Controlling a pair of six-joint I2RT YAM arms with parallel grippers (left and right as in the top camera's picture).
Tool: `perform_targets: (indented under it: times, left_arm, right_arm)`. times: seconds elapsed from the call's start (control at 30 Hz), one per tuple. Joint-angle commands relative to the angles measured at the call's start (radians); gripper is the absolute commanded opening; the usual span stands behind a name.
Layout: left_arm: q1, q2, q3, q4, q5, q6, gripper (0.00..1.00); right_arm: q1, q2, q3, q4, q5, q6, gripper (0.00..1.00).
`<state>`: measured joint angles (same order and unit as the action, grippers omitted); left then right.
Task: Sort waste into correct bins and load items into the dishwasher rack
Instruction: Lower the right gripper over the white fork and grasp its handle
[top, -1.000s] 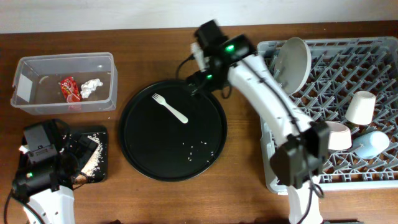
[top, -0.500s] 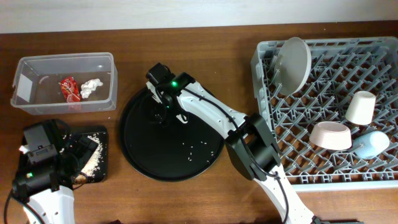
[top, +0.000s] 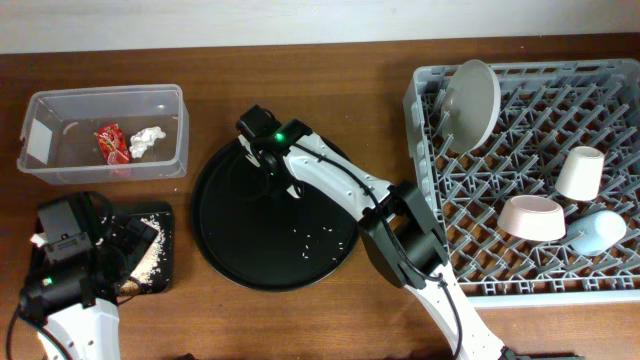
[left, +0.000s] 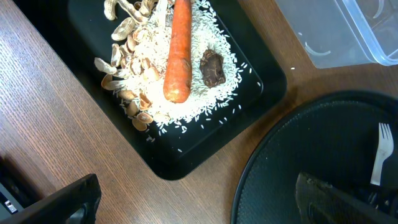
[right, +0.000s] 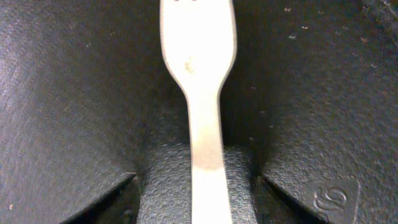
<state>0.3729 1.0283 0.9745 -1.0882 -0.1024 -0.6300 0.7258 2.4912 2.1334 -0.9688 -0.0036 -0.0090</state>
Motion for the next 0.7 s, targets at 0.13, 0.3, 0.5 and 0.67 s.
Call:
perform_targets:
  times: [0.13,0.3,0.5,0.67]
  left_arm:
    - [0.005,-0.008,0.018,0.002,-0.008,-0.010,0.99]
    - [0.005,-0.008,0.018,0.000,-0.007,-0.010,0.99]
    - [0.005,-0.008,0.018,0.000,-0.007,-0.010,0.99]
    - [0.005,-0.008,0.018,-0.001,-0.008,-0.010,0.99]
  right_arm:
    - [0.002,0.051,-0.003,-0.064,0.006,0.001,0.38]
    - [0.002,0.051,-0.003,-0.090,0.019,0.002,0.16]
    - [0.001,0.046,0.005,-0.130,0.019,0.003,0.04]
    - [-0.001,0.025,0.034,-0.155,0.019,0.017,0.04]
